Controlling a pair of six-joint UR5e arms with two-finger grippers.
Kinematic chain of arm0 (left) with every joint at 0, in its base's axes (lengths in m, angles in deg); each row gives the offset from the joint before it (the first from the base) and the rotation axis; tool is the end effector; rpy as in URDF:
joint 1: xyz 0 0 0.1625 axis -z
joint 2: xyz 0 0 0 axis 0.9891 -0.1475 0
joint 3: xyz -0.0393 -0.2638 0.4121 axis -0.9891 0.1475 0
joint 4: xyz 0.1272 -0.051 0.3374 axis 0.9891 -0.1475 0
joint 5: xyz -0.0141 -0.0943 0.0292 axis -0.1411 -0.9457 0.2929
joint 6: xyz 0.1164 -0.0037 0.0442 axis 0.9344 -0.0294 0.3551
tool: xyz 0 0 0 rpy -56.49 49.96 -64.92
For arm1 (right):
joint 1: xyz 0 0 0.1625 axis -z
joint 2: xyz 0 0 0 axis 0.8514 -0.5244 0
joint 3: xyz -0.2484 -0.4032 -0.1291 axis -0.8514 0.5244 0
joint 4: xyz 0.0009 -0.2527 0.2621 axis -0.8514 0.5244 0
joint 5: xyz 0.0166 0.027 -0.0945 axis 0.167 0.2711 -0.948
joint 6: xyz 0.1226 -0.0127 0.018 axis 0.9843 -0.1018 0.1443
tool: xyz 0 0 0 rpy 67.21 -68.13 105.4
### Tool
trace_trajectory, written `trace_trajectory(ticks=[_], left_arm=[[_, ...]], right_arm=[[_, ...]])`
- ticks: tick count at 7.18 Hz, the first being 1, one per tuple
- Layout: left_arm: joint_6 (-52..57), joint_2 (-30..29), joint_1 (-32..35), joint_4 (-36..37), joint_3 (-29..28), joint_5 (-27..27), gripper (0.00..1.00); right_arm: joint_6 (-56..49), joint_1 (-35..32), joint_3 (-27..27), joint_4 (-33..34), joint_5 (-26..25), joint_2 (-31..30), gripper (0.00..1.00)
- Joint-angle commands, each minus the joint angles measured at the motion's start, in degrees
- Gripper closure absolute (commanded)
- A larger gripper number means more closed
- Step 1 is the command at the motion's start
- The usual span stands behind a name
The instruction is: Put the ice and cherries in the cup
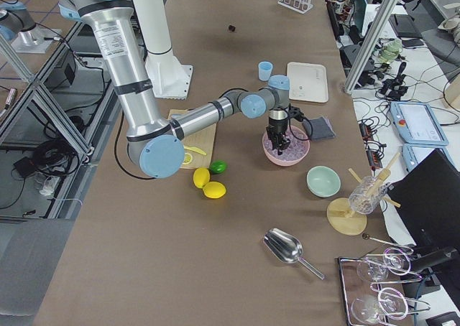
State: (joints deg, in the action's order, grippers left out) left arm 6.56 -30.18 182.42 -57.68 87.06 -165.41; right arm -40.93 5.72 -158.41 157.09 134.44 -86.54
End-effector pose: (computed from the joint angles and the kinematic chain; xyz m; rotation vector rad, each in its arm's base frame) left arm -0.1088 -0.3904 0.5782 0.1993 0.9330 -0.2423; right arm -0.2951 -0.5445 0.5746 0.2438 -0.4472 -0.4935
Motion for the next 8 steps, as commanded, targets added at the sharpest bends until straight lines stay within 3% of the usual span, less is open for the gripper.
trace_trajectory(ticks=[1, 2, 3, 5, 6, 8], left_arm=[[0.0, 0.0, 0.0, 0.0, 0.0, 0.0, 0.02], [0.0, 0.0, 0.0, 0.0, -0.09, 0.0, 0.02], [0.0, 0.0, 0.0, 0.0, -0.09, 0.0, 0.02], [0.0, 0.0, 0.0, 0.0, -0.09, 0.0, 0.02], [0.0, 0.0, 0.0, 0.0, -0.18, 0.0, 0.02], [0.0, 0.0, 0.0, 0.0, -0.35, 0.0, 0.02]], right_arm=[[0.38, 0.01, 1.07, -1.62, 0.0, 0.01, 0.58], [0.39, -0.08, 0.64, -1.62, 0.17, 0.1, 0.72], [0.39, -0.17, 0.02, -1.54, 0.43, 0.01, 0.79], [0.21, -2.36, -0.86, -0.75, 2.09, 0.19, 0.8], [0.21, -3.5, -2.25, 2.65, 4.72, 2.36, 0.8], [5.28, -1.94, -2.1, 17.21, 5.27, 15.6, 0.81]])
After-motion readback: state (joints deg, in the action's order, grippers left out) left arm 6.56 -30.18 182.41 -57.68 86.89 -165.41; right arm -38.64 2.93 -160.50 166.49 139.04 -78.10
